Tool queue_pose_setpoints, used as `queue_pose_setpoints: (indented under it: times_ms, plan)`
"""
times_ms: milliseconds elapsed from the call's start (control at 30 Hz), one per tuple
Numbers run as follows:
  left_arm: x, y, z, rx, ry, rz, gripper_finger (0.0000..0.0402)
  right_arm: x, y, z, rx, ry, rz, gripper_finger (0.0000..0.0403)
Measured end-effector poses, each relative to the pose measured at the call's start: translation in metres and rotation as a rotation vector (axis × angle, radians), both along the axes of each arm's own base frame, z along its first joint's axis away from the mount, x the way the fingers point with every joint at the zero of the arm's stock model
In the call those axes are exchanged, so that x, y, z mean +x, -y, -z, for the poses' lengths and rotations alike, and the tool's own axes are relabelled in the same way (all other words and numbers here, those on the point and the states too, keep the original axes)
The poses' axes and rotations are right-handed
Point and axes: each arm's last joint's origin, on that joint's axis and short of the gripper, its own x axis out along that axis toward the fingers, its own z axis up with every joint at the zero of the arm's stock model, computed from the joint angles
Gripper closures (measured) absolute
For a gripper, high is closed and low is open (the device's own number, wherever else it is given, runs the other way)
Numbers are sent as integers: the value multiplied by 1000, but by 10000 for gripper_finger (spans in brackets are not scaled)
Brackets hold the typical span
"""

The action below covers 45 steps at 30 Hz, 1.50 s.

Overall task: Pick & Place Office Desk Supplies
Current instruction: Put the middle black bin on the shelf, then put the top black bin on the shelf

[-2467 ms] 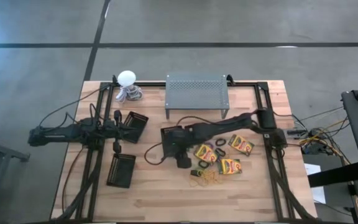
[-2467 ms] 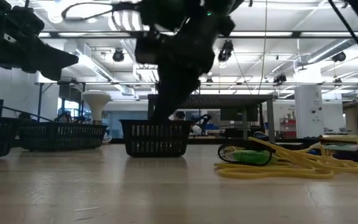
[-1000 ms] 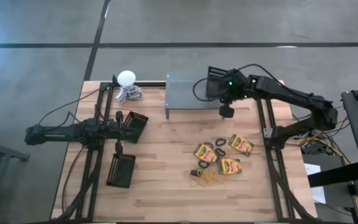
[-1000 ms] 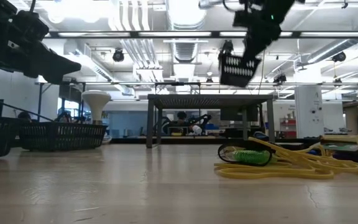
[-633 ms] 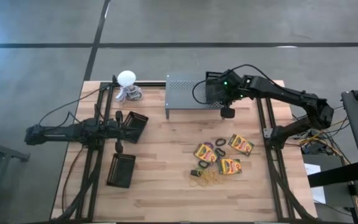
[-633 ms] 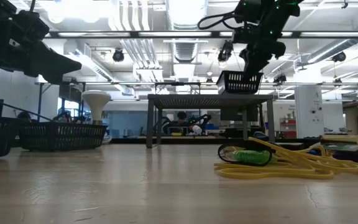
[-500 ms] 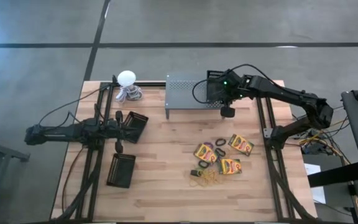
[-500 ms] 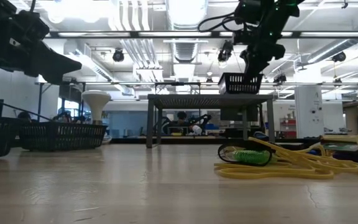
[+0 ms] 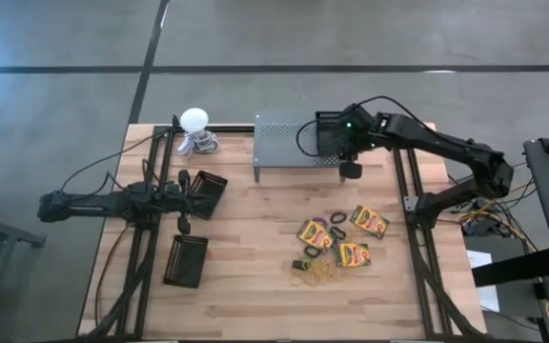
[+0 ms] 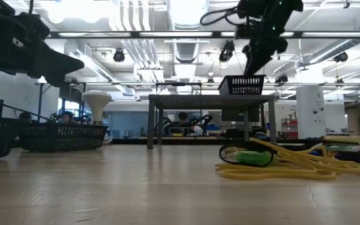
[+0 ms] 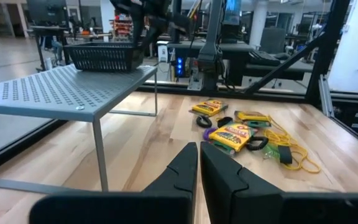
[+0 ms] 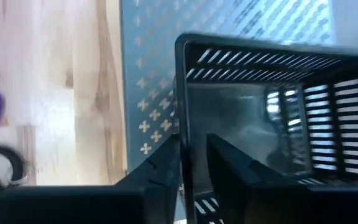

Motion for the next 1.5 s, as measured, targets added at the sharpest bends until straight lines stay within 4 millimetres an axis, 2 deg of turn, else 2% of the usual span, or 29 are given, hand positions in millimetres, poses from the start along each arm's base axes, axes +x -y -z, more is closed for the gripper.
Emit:
queue_pose_setpoints:
  times_ms: [167, 300, 433, 667, 733, 833, 967, 1100, 1267, 1400, 1500]
  plan:
    - [0, 0, 0, 0, 0, 0, 376, 4, -10, -27, 8, 107, 41, 269]
    - [0, 0, 0, 2, 0, 0, 376, 11, -27, -46, 23, 235, 46, 259]
    - [0, 0, 0, 0, 0, 1, 376, 27, -61, -43, 18, 426, -61, 270]
    - [0, 0, 0, -17, 2, -1, 376, 54, -148, 10, 42, 832, -388, 302]
    - [0, 0, -1, -35, 22, -14, 376, 57, -168, 30, 56, 922, -452, 310]
    - [3, -1, -5, -66, 19, -28, 376, 58, -186, 64, 58, 944, -524, 319]
    - [11, -1, -20, -65, -101, -68, 380, 62, -193, 97, 83, 917, -533, 329]
    - [26, -1, -37, -77, -392, -97, 387, 69, -194, 125, 109, 828, -510, 336]
    - [52, 2, -60, -62, -869, -112, 388, 78, -196, 145, 86, 762, -532, 339]
    - [81, 9, -70, -14, -1128, -81, 376, 81, -197, 158, 101, 720, -525, 340]
    - [95, 13, -73, 17, -1310, -70, 352, 79, -197, 166, 135, 696, -501, 343]
